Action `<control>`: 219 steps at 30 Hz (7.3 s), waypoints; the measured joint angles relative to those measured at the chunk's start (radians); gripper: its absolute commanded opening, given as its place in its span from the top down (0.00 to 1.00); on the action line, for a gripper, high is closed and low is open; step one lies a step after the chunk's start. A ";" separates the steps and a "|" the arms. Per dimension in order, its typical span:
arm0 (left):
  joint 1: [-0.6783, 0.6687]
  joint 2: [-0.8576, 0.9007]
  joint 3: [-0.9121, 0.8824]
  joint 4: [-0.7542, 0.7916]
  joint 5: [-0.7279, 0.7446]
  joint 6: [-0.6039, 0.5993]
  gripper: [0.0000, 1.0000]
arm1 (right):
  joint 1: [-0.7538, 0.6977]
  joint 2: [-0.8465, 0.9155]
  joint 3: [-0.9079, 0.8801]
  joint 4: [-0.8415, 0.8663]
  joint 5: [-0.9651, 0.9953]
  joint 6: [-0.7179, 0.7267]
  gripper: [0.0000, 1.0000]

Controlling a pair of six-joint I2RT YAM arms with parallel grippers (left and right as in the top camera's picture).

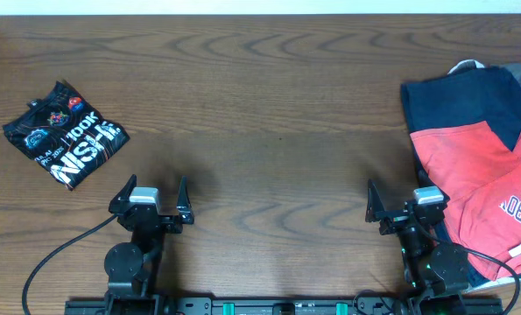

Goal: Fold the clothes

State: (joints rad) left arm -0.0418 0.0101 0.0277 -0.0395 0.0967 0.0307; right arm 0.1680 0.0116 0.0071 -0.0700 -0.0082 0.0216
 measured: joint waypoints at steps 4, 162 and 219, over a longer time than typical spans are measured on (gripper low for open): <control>0.000 0.000 0.000 0.000 0.000 0.000 0.02 | 0.000 0.000 0.000 0.000 0.000 0.000 0.01; 0.001 0.859 0.803 -0.787 0.061 -0.222 0.02 | -0.201 1.158 1.387 -0.698 -0.912 -0.114 0.99; -0.169 1.231 0.803 -0.534 0.298 -0.510 0.02 | -0.086 1.470 1.390 -1.002 0.167 0.249 0.01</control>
State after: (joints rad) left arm -0.2111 1.2411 0.8307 -0.5732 0.3943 -0.4797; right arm 0.0822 1.4818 1.3975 -1.0721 0.1589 0.2707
